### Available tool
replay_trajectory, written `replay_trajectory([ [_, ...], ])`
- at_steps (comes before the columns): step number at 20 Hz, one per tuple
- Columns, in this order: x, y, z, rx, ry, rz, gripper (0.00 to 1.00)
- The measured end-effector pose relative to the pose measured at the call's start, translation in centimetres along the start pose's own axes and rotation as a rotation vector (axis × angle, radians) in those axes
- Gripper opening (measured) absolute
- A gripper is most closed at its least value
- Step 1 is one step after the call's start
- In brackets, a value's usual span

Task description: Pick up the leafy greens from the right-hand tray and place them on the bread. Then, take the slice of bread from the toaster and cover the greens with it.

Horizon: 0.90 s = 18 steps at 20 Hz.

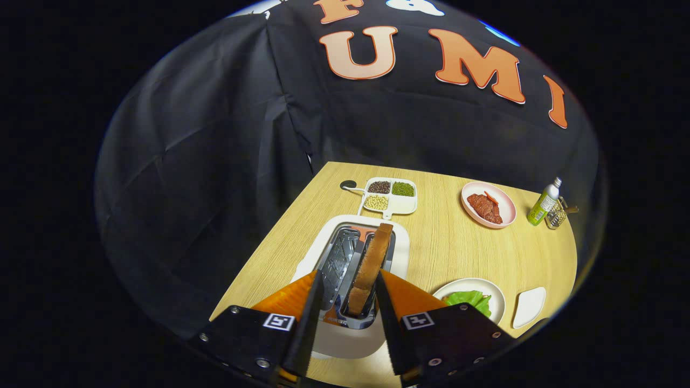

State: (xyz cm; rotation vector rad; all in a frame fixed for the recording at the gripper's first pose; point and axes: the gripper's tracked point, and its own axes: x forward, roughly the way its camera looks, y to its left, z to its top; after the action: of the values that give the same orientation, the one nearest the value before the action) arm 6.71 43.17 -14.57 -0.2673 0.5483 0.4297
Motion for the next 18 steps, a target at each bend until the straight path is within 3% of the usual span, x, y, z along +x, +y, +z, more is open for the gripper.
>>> replay_trajectory([
  [8, 0.3, -0.6, -0.5, 0.035, 0.027, -0.015, 0.15],
  [12, -0.7, -0.8, 0.5, 0.066, -0.008, -0.01, 0.08],
  [18, -3.2, -1.4, 2.2, 0.092, -0.065, 0.0, 0.07],
])
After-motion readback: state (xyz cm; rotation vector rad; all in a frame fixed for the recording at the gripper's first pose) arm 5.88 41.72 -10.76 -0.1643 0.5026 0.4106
